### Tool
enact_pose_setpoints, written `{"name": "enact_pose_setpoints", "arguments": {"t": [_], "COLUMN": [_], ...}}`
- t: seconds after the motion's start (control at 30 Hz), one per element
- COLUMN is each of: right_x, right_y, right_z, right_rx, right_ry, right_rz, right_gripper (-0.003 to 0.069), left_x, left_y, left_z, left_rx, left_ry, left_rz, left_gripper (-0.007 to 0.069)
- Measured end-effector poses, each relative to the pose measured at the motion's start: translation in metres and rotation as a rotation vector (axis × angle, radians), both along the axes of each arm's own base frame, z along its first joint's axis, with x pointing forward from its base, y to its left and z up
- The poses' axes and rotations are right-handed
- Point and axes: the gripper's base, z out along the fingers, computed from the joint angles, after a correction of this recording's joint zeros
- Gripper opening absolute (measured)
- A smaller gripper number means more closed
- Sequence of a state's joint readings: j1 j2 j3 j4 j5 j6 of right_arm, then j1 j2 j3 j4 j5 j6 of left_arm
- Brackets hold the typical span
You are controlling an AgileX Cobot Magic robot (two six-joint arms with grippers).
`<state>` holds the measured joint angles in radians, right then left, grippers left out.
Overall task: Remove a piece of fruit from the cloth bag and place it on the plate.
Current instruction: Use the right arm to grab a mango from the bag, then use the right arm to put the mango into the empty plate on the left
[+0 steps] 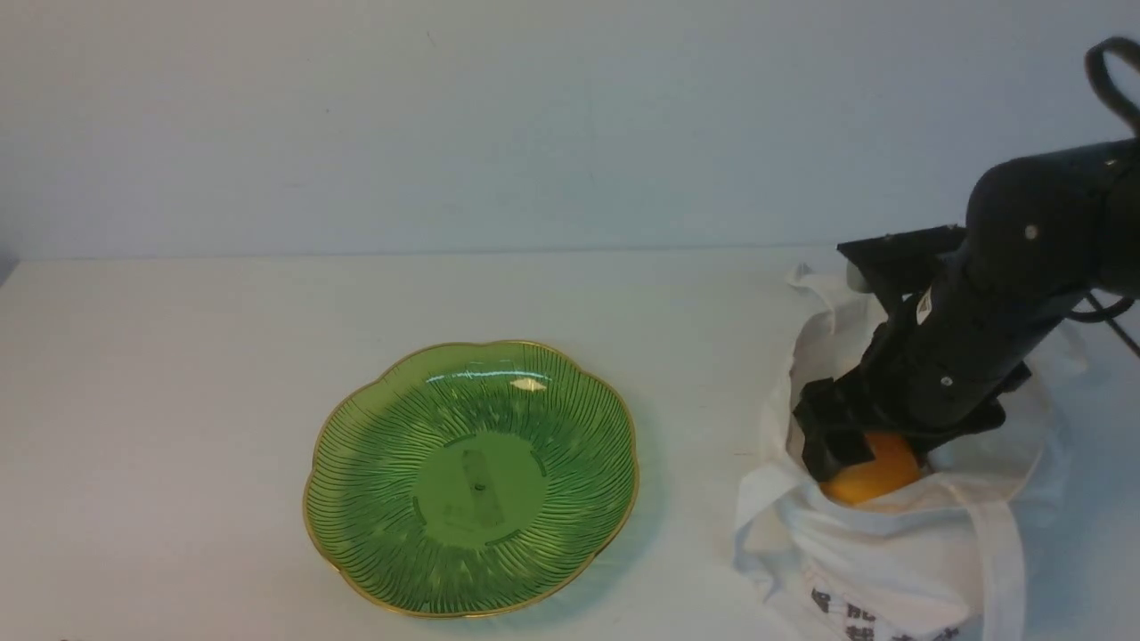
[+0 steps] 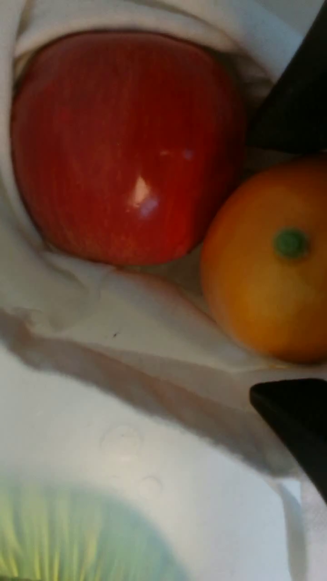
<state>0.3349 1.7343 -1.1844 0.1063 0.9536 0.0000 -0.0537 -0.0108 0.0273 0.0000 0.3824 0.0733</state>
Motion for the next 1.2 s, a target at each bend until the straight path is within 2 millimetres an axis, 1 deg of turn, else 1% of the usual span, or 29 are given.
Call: {"name": "enact_pose_setpoints", "arguments": {"t": [0.13, 0.17, 0.3, 0.37, 0.4, 0.5, 0.53, 0.6, 0.7, 0.73, 0.8, 0.83, 0.87, 0.9, 0.93, 0.97, 1.03, 1.07, 1.1, 1.13, 1.2], "right_x": [0.001, 0.002, 0.001, 0.000, -0.001, -0.009, -0.010, -0.019, -0.030, -0.032, -0.037, -0.039, -0.039, -0.040, -0.040, -0.040, -0.037, -0.037, -0.033, -0.027, -0.019], "right_y": [0.001, 0.001, 0.000, -0.001, -0.002, -0.008, -0.009, -0.017, -0.026, -0.027, -0.027, -0.025, -0.019, -0.015, -0.003, 0.005, 0.035, 0.038, 0.059, 0.078, 0.103], "right_z": [-0.004, -0.004, -0.003, 0.002, 0.008, 0.036, 0.040, 0.073, 0.109, 0.116, 0.138, 0.144, 0.150, 0.153, 0.154, 0.154, 0.144, 0.145, 0.135, 0.120, 0.099], "right_rx": [0.003, 0.003, -0.003, -0.007, -0.010, -0.016, -0.020, -0.047, -0.059, -0.052, -0.002, 0.029, 0.081, 0.114, 0.176, 0.222, 0.350, 0.364, 0.436, 0.483, 0.532], "right_ry": [0.007, 0.007, 0.004, -0.010, -0.028, -0.116, -0.131, -0.227, -0.329, -0.347, -0.406, -0.419, -0.429, -0.430, -0.426, -0.412, -0.372, -0.373, -0.343, -0.310, -0.288], "right_rz": [-0.003, -0.003, 0.000, 0.005, 0.009, 0.008, 0.009, 0.000, -0.028, -0.034, -0.048, -0.051, -0.044, -0.036, 0.000, 0.014, 0.070, 0.075, 0.098, 0.109, 0.124], "right_gripper": [0.0552, 0.0528, 0.0526, 0.0526, 0.0526, 0.0526, 0.0526, 0.0526, 0.0526, 0.0526, 0.0526, 0.0526, 0.0526, 0.0526, 0.0526, 0.0526, 0.0526, 0.0526, 0.0526, 0.0526, 0.0526], "left_x": [0.000, 0.000, 0.000, 0.000, 0.000, 0.000, 0.000, 0.000, 0.000, 0.000, 0.000, 0.000, 0.000, 0.000, 0.000, 0.000, 0.000, 0.000, 0.000, 0.000, 0.000], "left_y": [0.000, 0.000, 0.000, 0.000, 0.000, 0.000, 0.000, 0.000, 0.000, 0.000, 0.000, 0.000, 0.000, 0.000, 0.000, 0.000, 0.000, 0.000, 0.000, 0.000, -0.001], "left_z": [0.000, 0.000, 0.000, 0.000, 0.000, 0.000, 0.000, 0.000, 0.000, 0.000, 0.000, 0.000, 0.000, 0.000, 0.000, 0.000, 0.000, 0.000, 0.000, 0.000, 0.000], "left_rx": [0.000, 0.000, 0.000, 0.000, 0.000, 0.000, 0.000, 0.000, 0.000, 0.000, 0.000, 0.000, 0.000, 0.000, 0.000, 0.000, 0.000, 0.000, 0.000, -0.006, -0.017], "left_ry": [0.000, 0.000, 0.000, 0.000, 0.000, 0.000, 0.000, 0.000, 0.000, 0.000, 0.000, 0.000, 0.000, 0.000, 0.000, 0.000, 0.000, 0.000, 0.000, 0.000, 0.001], "left_rz": [0.000, 0.000, 0.000, 0.000, 0.000, 0.000, 0.000, 0.000, 0.000, 0.000, 0.000, 0.000, 0.000, 0.000, 0.000, 0.000, 0.000, 0.000, 0.000, 0.000, -0.001], "left_gripper": [-0.0008, -0.0008, -0.0008, -0.0008, -0.0008, -0.0008, -0.0008, -0.0008, -0.0008, -0.0008, -0.0008, -0.0008, -0.0008, -0.0008, -0.0008, -0.0008, -0.0008, -0.0008, -0.0008, -0.0008, -0.0008]}}
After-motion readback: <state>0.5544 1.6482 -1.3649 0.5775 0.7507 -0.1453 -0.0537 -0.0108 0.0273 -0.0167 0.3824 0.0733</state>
